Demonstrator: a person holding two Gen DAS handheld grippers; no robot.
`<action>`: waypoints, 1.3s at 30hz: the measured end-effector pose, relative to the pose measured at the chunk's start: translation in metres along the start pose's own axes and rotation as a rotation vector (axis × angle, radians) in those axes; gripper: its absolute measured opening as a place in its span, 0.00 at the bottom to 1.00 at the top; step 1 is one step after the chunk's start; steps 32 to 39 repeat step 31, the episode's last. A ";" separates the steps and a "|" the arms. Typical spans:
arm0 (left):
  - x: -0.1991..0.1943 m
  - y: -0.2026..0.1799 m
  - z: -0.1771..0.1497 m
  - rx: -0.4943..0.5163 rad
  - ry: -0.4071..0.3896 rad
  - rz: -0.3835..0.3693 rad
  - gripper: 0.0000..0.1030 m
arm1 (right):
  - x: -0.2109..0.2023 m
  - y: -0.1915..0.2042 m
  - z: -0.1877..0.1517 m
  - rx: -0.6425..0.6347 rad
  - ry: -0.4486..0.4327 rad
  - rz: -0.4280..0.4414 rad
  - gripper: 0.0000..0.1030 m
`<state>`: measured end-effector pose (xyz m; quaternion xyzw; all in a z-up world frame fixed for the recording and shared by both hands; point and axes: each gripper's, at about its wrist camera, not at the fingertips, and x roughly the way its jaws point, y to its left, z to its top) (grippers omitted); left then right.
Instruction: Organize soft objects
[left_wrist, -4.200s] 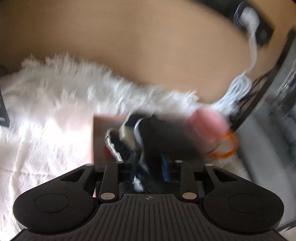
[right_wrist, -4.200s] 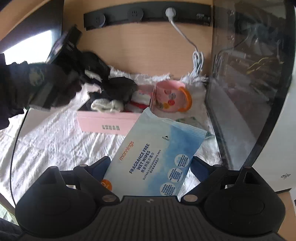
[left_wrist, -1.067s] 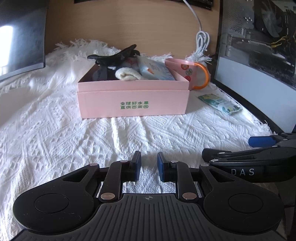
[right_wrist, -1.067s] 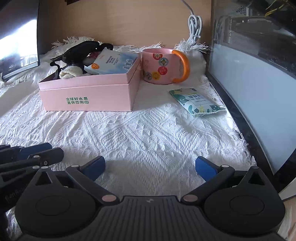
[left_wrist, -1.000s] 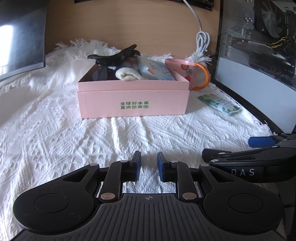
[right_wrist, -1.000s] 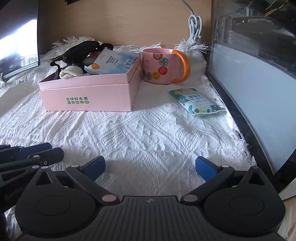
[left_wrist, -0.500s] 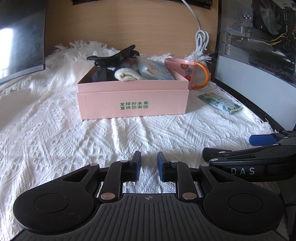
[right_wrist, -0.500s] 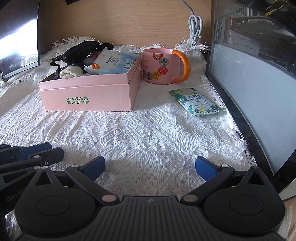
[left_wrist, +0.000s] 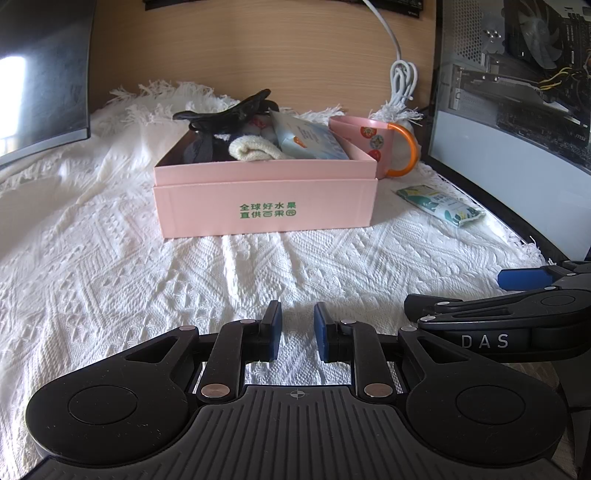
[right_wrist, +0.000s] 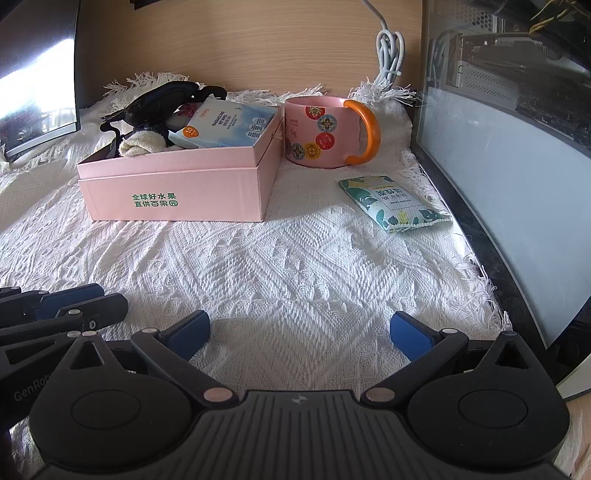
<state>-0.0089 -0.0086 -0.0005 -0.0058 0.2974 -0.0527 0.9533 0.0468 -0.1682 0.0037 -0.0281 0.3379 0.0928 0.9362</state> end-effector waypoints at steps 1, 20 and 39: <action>0.000 0.000 0.000 0.000 0.000 0.000 0.21 | 0.000 0.000 0.000 0.000 0.000 0.000 1.00; 0.000 0.000 0.000 0.002 0.003 0.007 0.22 | 0.000 0.000 0.000 0.000 -0.001 0.000 1.00; 0.001 0.000 0.001 0.044 0.014 0.003 0.22 | 0.000 0.000 0.000 0.000 -0.001 0.001 1.00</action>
